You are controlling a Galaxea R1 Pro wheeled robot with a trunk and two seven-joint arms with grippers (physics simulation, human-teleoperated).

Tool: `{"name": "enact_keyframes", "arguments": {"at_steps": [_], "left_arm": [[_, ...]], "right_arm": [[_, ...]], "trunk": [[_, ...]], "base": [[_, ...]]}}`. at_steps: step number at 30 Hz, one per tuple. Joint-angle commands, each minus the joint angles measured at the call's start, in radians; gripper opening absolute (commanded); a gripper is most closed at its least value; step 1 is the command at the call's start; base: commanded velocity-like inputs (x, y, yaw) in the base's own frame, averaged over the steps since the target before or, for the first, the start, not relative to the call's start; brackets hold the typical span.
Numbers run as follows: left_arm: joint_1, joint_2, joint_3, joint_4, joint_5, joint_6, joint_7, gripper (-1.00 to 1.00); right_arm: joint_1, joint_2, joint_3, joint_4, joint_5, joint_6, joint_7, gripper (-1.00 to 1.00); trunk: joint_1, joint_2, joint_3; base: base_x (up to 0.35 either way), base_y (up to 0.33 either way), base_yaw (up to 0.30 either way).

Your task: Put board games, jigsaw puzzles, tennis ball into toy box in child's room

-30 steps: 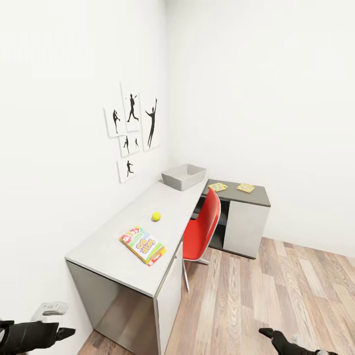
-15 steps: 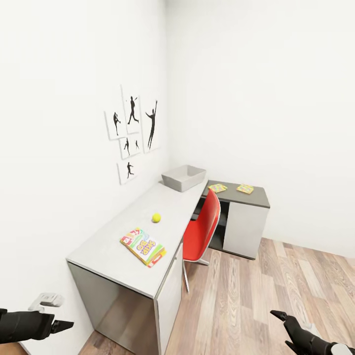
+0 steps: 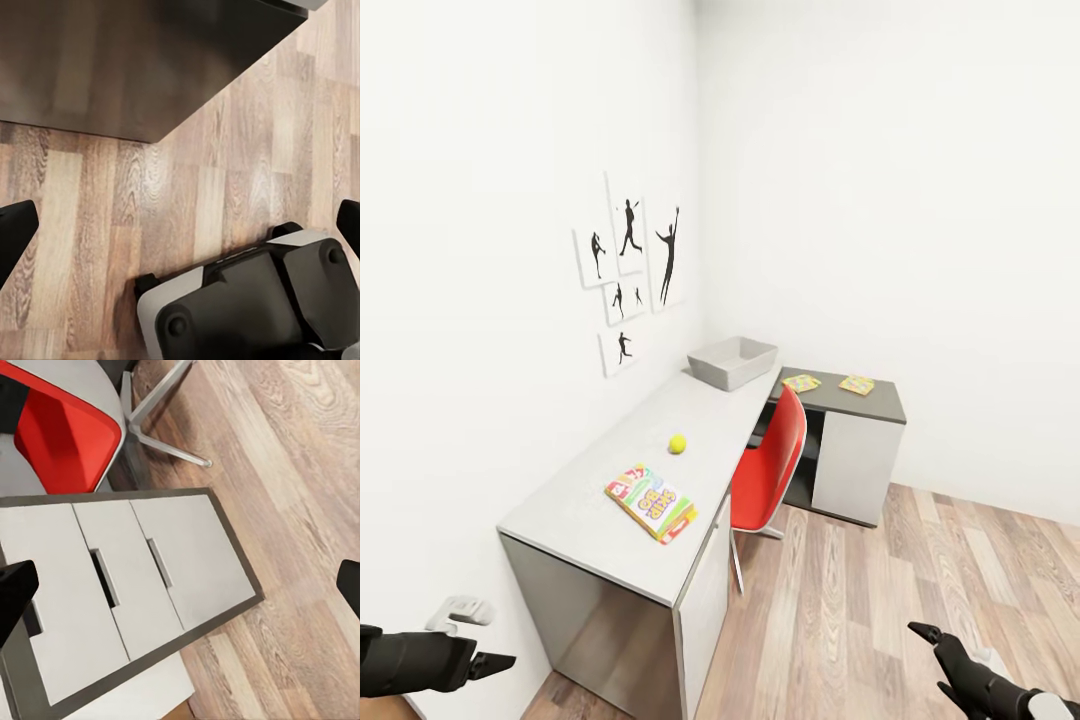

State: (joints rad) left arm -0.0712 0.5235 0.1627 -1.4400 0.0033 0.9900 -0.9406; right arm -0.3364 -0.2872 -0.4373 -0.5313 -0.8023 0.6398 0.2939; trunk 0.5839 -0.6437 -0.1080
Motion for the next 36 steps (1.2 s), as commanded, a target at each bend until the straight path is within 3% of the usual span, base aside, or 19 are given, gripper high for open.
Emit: {"name": "enact_keyframes", "arguments": {"at_steps": [1,9,18,36], "left_arm": [[-0.001,0.0,0.0,0.0,0.0,0.007,-0.004,1.0],[-0.001,0.0,0.001,0.0,0.0,0.007,-0.004,1.0],[-0.001,0.0,0.001,0.001,0.0,0.006,-0.002,1.0],[-0.001,-0.002,0.001,0.001,0.0,0.006,-0.003,1.0]], "right_arm": [[-0.001,0.002,-0.005,-0.001,0.001,0.0,0.002,1.0],[-0.001,0.01,-0.005,-0.005,0.0,-0.076,0.007,1.0],[-0.001,0.013,-0.006,-0.006,0.0,-0.093,0.009,1.0],[-0.001,0.016,-0.011,-0.006,-0.013,-0.087,0.006,1.0]], "trunk": [[-0.004,0.006,0.001],[-0.034,0.062,0.026],[-0.069,0.125,0.055],[-0.134,0.244,0.108]], "base": [[0.0,0.0,0.0],[0.0,0.0,0.0],[0.0,0.0,-0.031],[0.0,0.0,-0.245]]}}
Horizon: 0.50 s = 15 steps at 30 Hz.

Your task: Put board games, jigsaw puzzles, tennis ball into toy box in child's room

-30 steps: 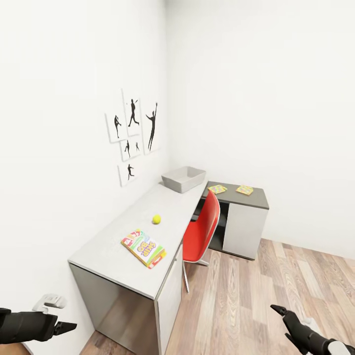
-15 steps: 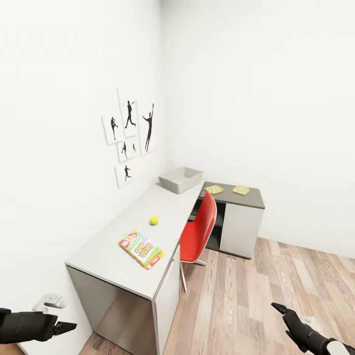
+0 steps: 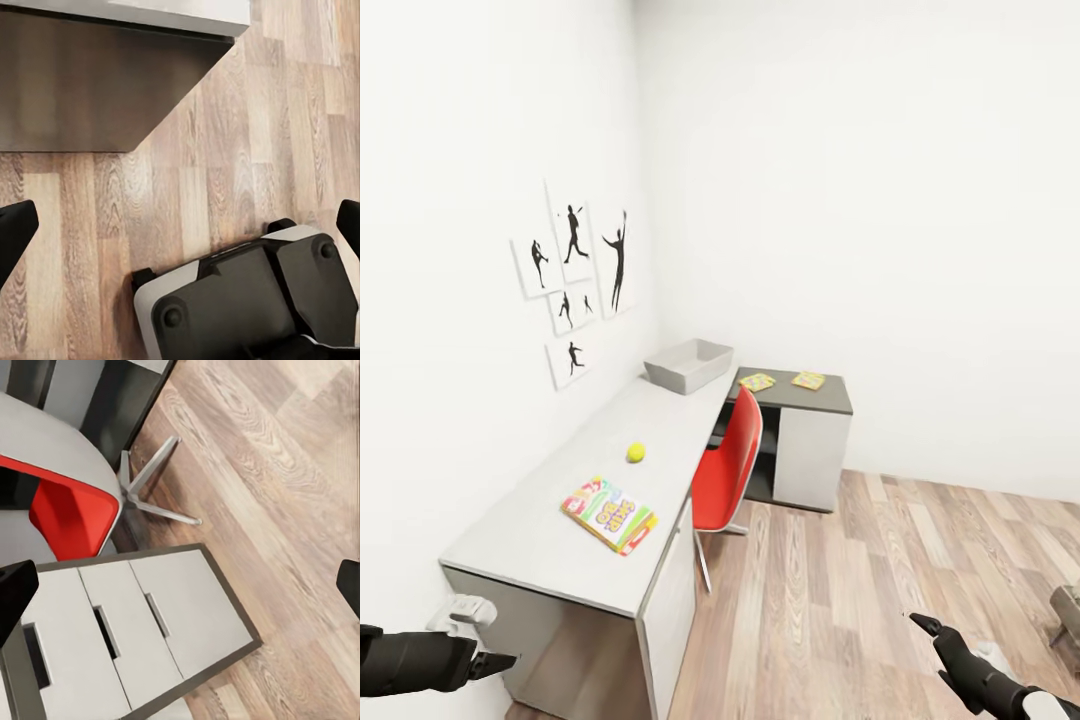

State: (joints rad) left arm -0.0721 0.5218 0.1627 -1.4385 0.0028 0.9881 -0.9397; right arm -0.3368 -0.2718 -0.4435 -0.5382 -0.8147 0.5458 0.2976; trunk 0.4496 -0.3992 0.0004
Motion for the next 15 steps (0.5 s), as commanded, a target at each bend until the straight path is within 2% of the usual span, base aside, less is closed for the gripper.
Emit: {"name": "enact_keyframes", "arguments": {"at_steps": [1,15], "left_arm": [[0.0,0.0,0.001,0.0,0.0,0.007,-0.004,1.0],[0.0,-0.003,0.001,-0.002,0.0,0.007,-0.004,1.0]], "right_arm": [[-0.001,0.001,-0.005,0.001,-0.001,0.007,0.002,1.0],[-0.002,0.013,-0.006,0.001,-0.003,0.007,0.0,1.0]], "trunk": [[0.0,-0.001,0.0],[0.0,-0.001,0.0]], "base": [[0.0,0.0,-0.279],[0.0,0.0,-0.281]]}}
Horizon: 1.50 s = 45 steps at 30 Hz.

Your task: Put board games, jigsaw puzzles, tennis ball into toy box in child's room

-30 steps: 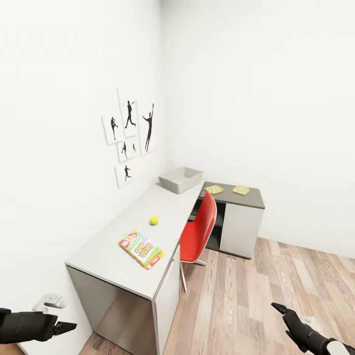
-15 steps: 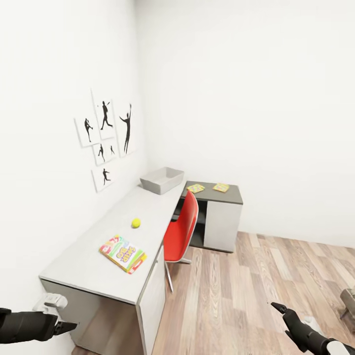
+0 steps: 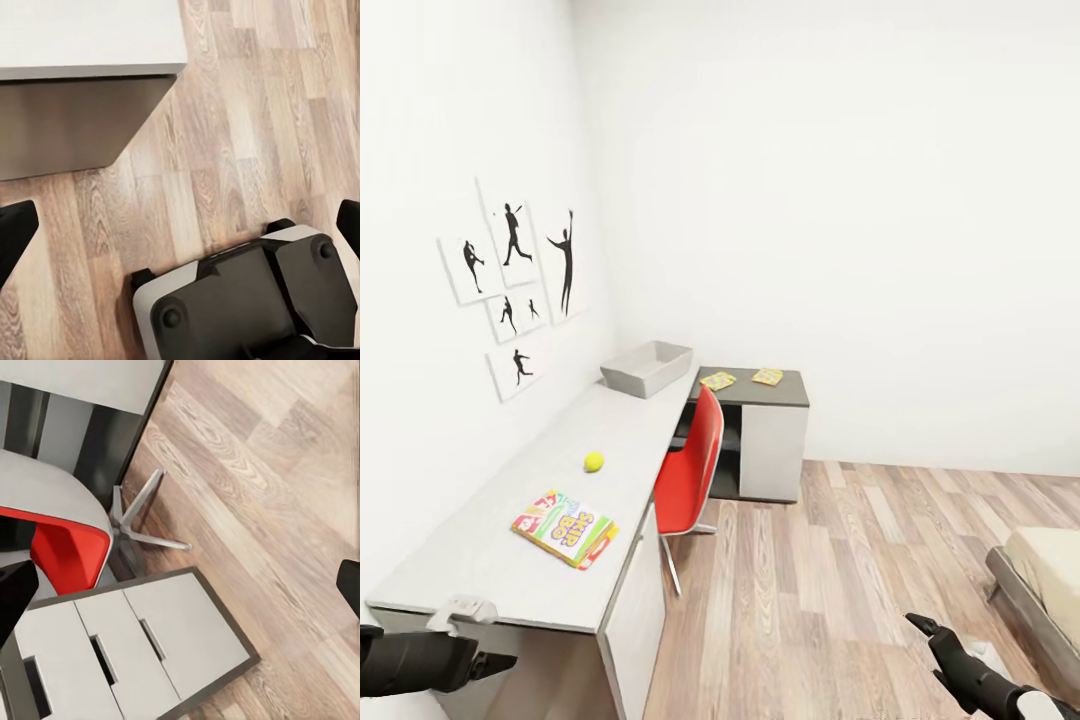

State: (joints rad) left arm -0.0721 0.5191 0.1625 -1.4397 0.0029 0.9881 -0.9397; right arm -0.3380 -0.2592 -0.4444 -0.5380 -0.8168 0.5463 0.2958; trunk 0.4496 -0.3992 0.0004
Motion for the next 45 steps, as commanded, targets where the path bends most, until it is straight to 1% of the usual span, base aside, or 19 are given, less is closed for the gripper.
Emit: {"name": "enact_keyframes", "arguments": {"at_steps": [1,12,22,27,45], "left_arm": [[0.0,0.0,0.001,0.0,0.0,0.007,-0.004,1.0],[0.0,0.001,0.001,-0.001,0.0,0.007,-0.005,1.0],[0.0,0.001,0.002,-0.001,0.0,0.007,-0.005,1.0],[0.0,0.001,0.002,-0.001,0.001,0.007,-0.006,1.0],[0.0,-0.001,0.003,-0.002,0.007,0.006,-0.007,1.0]], "right_arm": [[-0.001,0.001,-0.005,0.0,-0.001,0.007,0.002,1.0],[-0.001,0.0,-0.006,0.0,0.001,0.005,0.009,1.0],[-0.001,-0.001,-0.006,0.0,0.002,0.003,0.069,1.0],[-0.001,-0.002,-0.007,0.0,0.002,0.003,0.084,1.0],[-0.001,-0.003,-0.011,0.001,0.001,0.004,0.094,1.0]], "trunk": [[0.0,-0.001,0.0],[0.0,-0.001,0.0],[0.0,-0.001,0.0],[0.0,-0.001,0.0],[0.0,-0.001,0.0]], "base": [[0.0,0.0,-0.281],[0.0,0.0,-0.281],[0.0,0.0,-0.281],[0.0,0.0,-0.281],[0.0,0.0,-0.281]]}}
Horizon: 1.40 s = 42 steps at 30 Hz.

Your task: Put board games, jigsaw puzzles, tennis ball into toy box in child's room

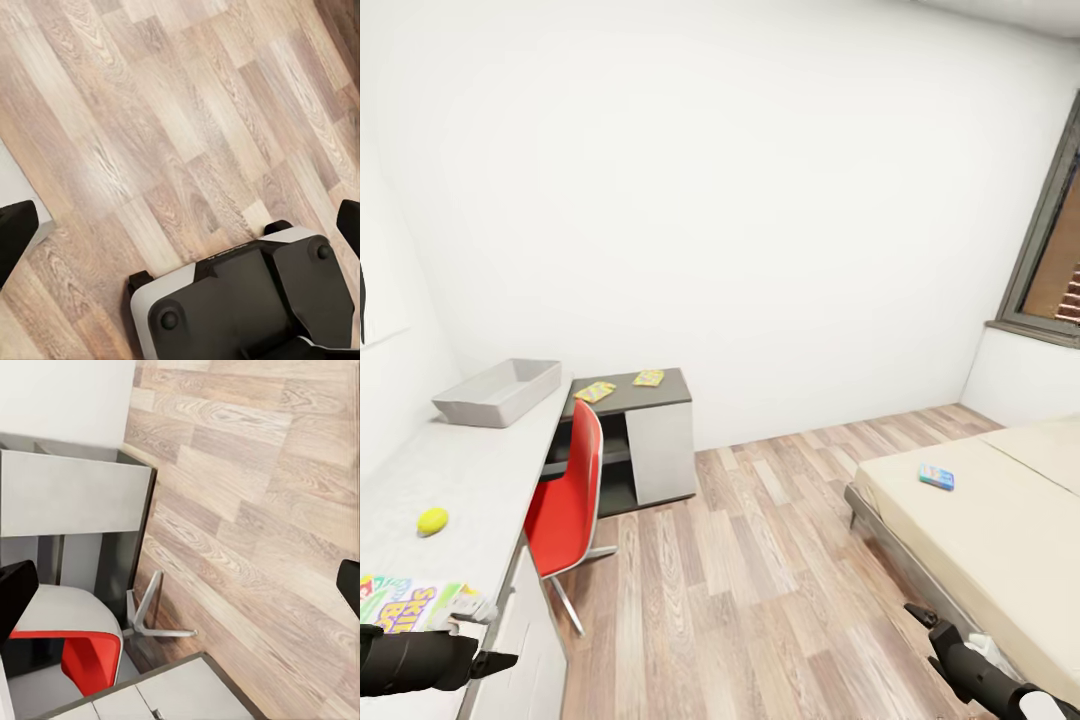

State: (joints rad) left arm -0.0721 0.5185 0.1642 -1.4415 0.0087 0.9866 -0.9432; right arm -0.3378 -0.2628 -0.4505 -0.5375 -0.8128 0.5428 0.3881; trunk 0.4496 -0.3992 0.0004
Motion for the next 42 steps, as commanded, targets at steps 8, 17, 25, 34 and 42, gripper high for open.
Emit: {"name": "enact_keyframes", "arguments": {"at_steps": [8,17,25,34,42], "left_arm": [[0.0,0.0,0.001,0.0,0.003,0.007,-0.004,1.0],[0.0,-0.001,0.001,0.0,0.004,0.007,-0.003,1.0],[0.0,-0.005,0.001,0.0,0.004,0.007,-0.003,1.0],[0.0,-0.013,0.001,0.0,0.004,0.007,-0.003,1.0],[-0.001,-0.023,0.001,0.0,0.004,0.007,-0.003,1.0]], "right_arm": [[-0.001,0.001,-0.006,0.001,-0.003,0.008,0.001,1.0],[-0.001,0.001,-0.007,0.003,-0.003,0.009,0.0,1.0],[-0.001,0.001,-0.006,0.005,-0.003,0.009,-0.002,1.0],[-0.001,0.001,-0.005,0.007,-0.003,0.009,-0.006,1.0],[-0.001,0.002,-0.005,0.006,-0.003,0.009,-0.008,1.0]], "trunk": [[0.0,-0.001,0.0],[0.0,-0.001,0.0],[0.0,-0.001,0.0],[0.0,-0.001,0.0],[0.0,-0.001,0.0]], "base": [[0.0,0.0,-0.281],[0.0,0.0,-0.281],[0.0,0.0,-0.281],[0.0,0.0,-0.281],[0.0,0.0,-0.281]]}}
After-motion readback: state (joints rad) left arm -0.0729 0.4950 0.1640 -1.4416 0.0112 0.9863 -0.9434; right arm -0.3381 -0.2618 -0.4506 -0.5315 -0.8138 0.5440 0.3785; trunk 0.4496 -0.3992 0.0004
